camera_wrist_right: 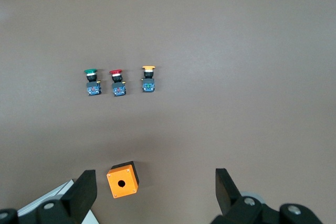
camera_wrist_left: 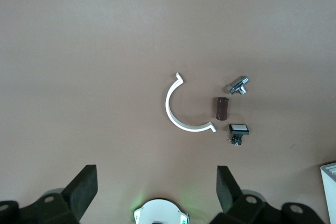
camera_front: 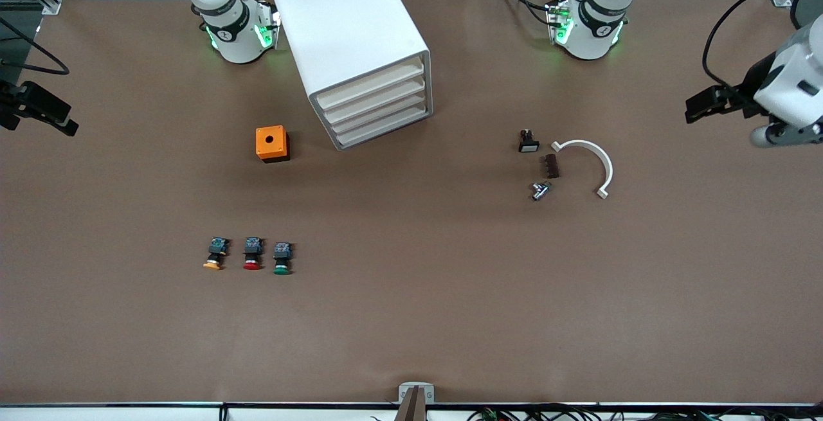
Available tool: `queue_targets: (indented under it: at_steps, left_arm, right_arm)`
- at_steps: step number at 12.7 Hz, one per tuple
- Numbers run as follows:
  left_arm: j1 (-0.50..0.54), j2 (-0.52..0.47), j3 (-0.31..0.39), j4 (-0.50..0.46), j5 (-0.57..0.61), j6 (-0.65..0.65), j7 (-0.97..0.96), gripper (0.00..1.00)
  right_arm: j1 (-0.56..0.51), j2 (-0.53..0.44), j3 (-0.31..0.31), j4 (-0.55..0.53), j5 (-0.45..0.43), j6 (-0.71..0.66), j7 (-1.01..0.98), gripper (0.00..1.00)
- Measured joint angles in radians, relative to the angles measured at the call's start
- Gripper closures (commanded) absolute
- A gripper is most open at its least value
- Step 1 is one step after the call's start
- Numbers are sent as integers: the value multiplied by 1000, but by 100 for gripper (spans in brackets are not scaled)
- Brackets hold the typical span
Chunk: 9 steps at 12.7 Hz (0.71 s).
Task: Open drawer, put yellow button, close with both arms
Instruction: 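Move the left gripper from rest toward the white drawer cabinet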
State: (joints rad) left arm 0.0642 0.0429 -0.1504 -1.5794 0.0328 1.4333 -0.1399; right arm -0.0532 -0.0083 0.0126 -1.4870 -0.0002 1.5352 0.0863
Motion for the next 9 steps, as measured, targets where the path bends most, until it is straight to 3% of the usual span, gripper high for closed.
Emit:
queue_targets:
  at_steps: [4,9]
  left_arm:
    - [-17,169,-7,46,0,1,-135,0]
    - [-123,408,-12,182,-1,5,-585,0]
  right_arm:
    - [0,-1,0,1,0,-3,0,0]
    - [1,-1,0,1,0,-3,0,0]
